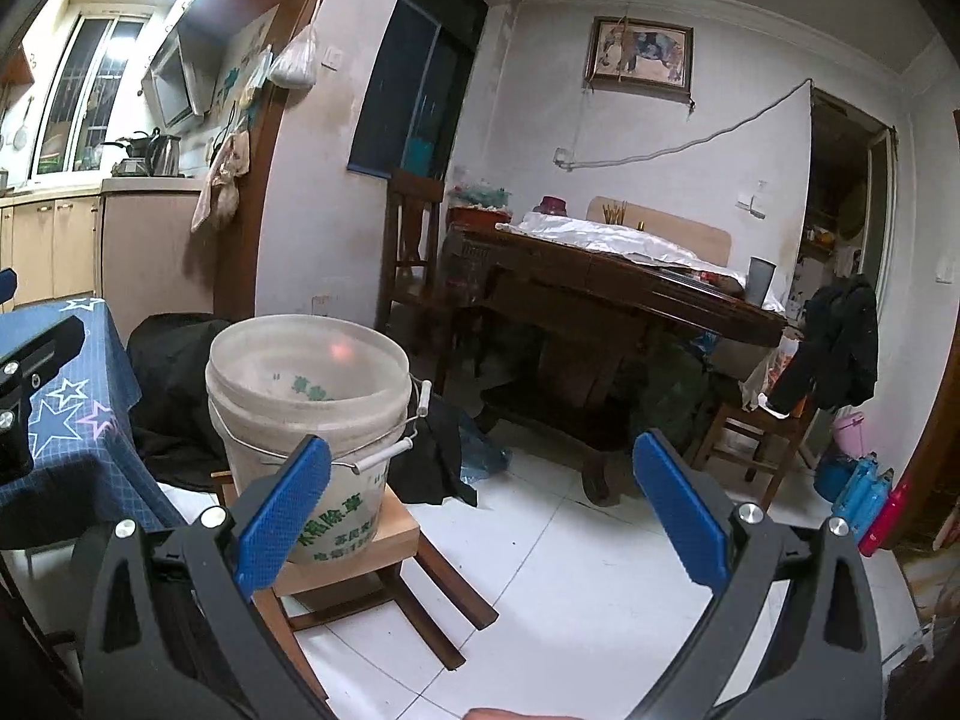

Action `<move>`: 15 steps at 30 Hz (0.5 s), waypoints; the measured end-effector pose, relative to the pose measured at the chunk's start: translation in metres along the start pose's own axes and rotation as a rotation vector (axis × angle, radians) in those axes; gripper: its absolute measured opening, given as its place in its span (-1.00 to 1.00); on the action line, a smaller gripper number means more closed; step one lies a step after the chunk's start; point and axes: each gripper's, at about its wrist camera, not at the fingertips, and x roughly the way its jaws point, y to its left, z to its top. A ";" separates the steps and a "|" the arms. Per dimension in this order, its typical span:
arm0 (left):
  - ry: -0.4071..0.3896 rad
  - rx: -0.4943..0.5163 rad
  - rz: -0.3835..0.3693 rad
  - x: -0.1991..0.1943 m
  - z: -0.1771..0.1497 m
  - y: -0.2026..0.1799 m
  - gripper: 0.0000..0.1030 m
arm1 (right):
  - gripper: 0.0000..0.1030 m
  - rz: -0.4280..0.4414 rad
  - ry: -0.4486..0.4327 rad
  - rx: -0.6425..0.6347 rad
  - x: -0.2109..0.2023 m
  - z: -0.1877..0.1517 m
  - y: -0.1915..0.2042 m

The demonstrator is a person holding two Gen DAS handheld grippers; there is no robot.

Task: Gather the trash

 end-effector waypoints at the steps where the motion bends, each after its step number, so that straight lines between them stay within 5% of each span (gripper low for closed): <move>1: 0.007 0.002 0.000 0.001 -0.002 -0.001 0.91 | 0.89 0.001 0.001 0.000 0.000 -0.001 0.000; 15: 0.061 -0.006 -0.022 0.009 -0.007 0.002 0.91 | 0.89 0.014 0.024 0.012 0.006 -0.006 -0.001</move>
